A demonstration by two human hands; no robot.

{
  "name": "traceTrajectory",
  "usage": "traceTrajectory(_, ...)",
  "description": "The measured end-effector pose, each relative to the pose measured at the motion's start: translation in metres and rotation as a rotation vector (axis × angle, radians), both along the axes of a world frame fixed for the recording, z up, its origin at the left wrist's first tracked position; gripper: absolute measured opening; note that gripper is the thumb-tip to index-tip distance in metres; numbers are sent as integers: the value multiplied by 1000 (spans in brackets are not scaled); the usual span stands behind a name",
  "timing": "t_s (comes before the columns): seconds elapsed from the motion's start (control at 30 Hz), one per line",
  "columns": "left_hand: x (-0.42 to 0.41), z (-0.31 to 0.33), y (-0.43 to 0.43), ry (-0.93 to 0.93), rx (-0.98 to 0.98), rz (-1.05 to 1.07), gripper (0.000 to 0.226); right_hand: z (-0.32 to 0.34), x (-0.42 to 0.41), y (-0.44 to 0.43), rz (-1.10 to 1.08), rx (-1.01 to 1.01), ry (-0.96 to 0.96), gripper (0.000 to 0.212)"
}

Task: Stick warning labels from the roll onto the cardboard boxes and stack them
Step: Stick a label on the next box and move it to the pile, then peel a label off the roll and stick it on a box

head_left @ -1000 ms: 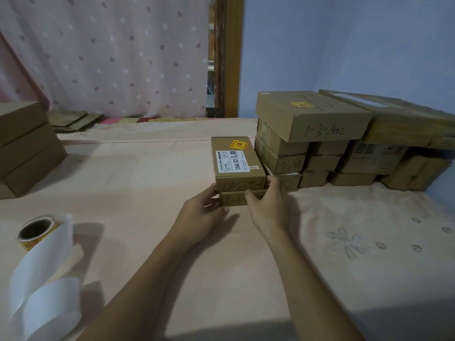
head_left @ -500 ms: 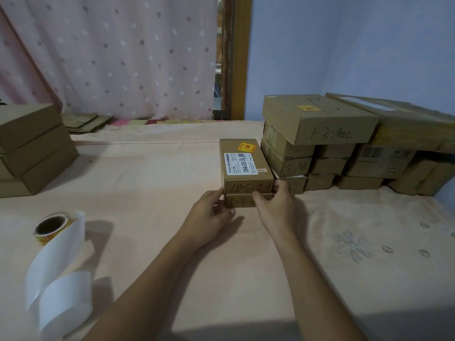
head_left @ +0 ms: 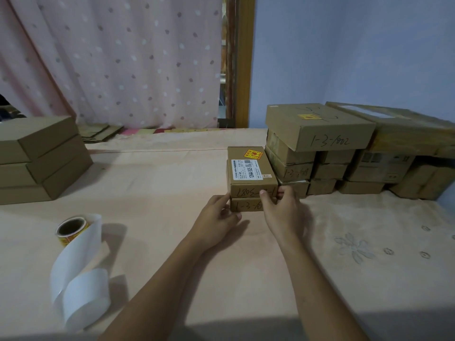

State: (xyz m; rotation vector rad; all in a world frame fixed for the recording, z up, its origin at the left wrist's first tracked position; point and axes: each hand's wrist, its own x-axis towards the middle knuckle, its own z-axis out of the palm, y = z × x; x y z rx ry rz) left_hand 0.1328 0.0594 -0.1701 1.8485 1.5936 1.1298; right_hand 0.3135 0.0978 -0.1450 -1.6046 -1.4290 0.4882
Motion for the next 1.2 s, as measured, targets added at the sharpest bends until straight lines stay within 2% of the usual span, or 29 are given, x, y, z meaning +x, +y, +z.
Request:
traceTrajectory(0.2, 7, 8, -8, 97, 14, 40, 55, -1, -1, -7, 32, -30, 42, 42)
traceTrajectory(0.33, 9, 15, -18, 14, -12, 97, 49, -1, 1, -24, 10, 3, 59, 46)
traceTrajectory(0.47, 0, 26, -36, -52, -42, 173, 46, 10, -4, -47, 36, 99, -109, 42)
traceTrajectory(0.63, -33, 60, -71, -28, 43, 232, 39, 37, -44, -74, 226, 190, -303, 33)
traceTrajectory(0.93, -178, 121, -149, 97, 153, 443, 34, 83, -169, -105, 555, 141, -414, 42)
traceTrajectory(1.2, -341, 138, -210, 164, 53, 741, 27, 115, -310, -126, 776, 164, -456, 50)
